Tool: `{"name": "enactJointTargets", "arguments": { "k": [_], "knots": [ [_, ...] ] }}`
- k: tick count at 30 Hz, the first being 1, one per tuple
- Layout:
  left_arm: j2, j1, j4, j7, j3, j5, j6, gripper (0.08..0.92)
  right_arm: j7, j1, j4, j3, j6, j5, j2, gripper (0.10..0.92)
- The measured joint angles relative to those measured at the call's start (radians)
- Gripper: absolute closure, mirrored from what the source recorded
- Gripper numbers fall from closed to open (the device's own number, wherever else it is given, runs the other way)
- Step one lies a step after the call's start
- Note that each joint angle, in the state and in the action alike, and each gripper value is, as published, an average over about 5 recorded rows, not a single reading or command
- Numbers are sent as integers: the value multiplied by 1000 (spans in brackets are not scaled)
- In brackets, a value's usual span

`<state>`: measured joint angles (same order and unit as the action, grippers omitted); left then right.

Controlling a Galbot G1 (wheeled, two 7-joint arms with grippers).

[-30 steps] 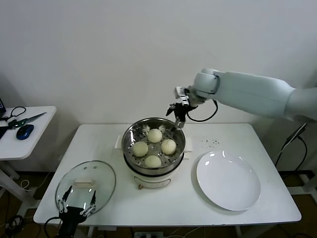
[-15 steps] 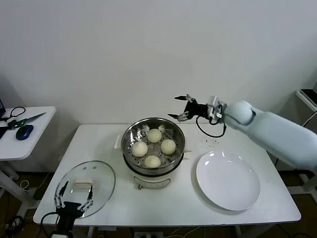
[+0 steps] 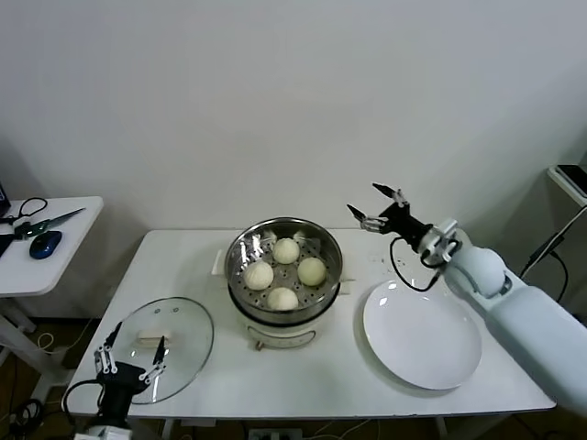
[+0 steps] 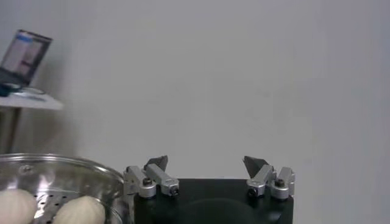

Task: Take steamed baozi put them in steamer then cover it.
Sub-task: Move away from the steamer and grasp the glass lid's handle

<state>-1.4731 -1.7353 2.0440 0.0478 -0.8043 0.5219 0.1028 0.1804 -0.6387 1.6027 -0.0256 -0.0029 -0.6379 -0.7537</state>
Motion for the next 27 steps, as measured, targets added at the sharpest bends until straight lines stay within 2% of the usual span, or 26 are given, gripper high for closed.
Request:
{"name": "enactJointTargets", "arguments": {
  "k": [15,27],
  "knots": [
    [48,37,-52,-19,26,672,-46,177,1,-433,111,419,-66,189,-176,203],
    [60,147,-217,-65,41,903,-43,177,13,-563,128,527,-58,273,-249,203]
  ]
}}
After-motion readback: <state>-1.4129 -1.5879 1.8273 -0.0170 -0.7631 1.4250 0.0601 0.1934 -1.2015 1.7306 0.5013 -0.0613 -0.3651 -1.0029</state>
